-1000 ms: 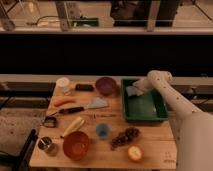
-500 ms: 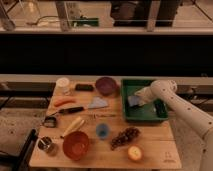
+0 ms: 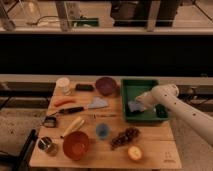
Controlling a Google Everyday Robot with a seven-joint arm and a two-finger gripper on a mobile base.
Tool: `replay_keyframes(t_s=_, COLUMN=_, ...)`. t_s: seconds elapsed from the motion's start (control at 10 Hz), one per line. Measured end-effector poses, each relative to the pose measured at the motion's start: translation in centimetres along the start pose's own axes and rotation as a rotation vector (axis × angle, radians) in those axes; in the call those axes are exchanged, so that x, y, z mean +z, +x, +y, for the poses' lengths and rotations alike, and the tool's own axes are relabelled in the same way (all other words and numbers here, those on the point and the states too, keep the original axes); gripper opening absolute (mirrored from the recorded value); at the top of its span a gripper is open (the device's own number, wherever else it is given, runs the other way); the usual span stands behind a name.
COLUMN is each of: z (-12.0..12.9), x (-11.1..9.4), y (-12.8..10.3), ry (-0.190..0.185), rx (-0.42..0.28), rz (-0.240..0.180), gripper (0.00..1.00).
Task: Wipe tray with sponge
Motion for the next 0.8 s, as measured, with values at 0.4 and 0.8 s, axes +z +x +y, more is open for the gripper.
replay_keyframes(t_s=0.4, z=2.0, x=-1.2, y=2.6, ry=0.008, rx=0.078, rz=0.051, gripper=0.0)
replay_keyframes(t_s=0.8, z=4.6, x=-1.9, y=5.7, ry=0.008, rx=0.176, rz=0.093, gripper=0.0)
